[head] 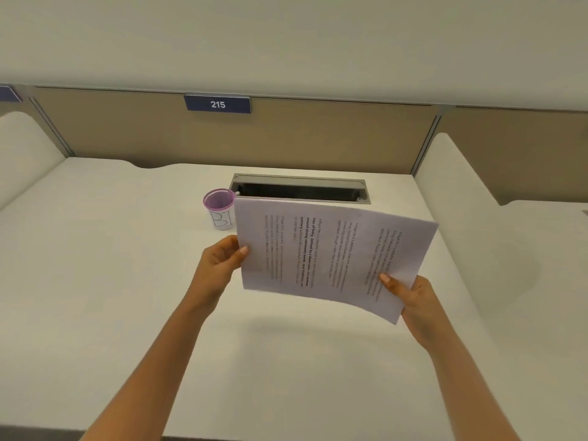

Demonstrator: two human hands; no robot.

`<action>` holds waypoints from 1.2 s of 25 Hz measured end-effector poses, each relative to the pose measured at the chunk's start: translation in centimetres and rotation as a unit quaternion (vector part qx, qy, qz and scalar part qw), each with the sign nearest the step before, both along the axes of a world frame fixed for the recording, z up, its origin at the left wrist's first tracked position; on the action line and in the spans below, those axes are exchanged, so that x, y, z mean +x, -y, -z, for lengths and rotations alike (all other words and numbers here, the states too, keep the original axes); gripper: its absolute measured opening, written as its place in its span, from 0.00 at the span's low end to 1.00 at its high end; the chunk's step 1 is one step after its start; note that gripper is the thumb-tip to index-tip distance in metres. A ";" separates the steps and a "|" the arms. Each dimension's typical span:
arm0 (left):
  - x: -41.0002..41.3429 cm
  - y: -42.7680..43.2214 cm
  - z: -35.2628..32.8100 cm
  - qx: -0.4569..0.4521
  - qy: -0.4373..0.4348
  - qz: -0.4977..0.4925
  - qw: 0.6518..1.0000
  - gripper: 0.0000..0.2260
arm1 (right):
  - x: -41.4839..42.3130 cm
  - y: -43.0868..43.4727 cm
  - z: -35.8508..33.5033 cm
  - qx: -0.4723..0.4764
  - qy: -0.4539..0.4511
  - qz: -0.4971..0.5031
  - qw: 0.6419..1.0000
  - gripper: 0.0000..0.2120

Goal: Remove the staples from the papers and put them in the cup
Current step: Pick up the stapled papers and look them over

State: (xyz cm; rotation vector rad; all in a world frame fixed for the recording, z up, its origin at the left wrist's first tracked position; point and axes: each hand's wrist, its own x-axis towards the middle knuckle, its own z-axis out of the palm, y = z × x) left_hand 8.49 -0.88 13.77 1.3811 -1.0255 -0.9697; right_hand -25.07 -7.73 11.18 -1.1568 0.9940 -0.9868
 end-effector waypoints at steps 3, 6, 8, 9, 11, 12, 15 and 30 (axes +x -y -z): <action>0.1 -1.5 1.9 -0.002 -0.023 -0.006 1.000 0.11 | -0.5 0.1 1.5 -0.002 -0.025 -0.006 1.000 0.14; -0.5 -3.5 4.9 0.057 -0.015 0.003 0.998 0.13 | -1.0 -1.1 4.9 0.041 -0.061 -0.023 0.997 0.13; -1.4 -4.5 6.3 0.092 0.002 0.017 0.996 0.13 | -1.3 -2.3 7.4 0.070 -0.089 -0.026 0.993 0.12; -1.7 -4.6 6.6 0.097 0.009 0.017 0.995 0.13 | -1.4 -2.6 8.1 0.080 -0.100 -0.021 0.992 0.11; -2.0 -4.2 6.6 0.092 0.018 0.002 0.996 0.13 | -1.5 -2.5 8.3 0.088 -0.108 -0.015 0.990 0.08; -2.0 -3.7 6.3 0.091 0.019 -0.004 0.996 0.12 | -1.4 -2.0 7.7 0.083 -0.114 -0.016 0.990 0.08; -2.0 -2.7 5.3 0.107 -0.010 -0.017 0.994 0.11 | -1.8 0.2 4.3 0.049 -0.129 -0.038 0.990 0.11; 0.5 -8.0 6.1 0.218 -0.128 0.001 0.968 0.26 | -1.0 3.0 -1.1 0.103 -0.164 -0.220 0.956 0.12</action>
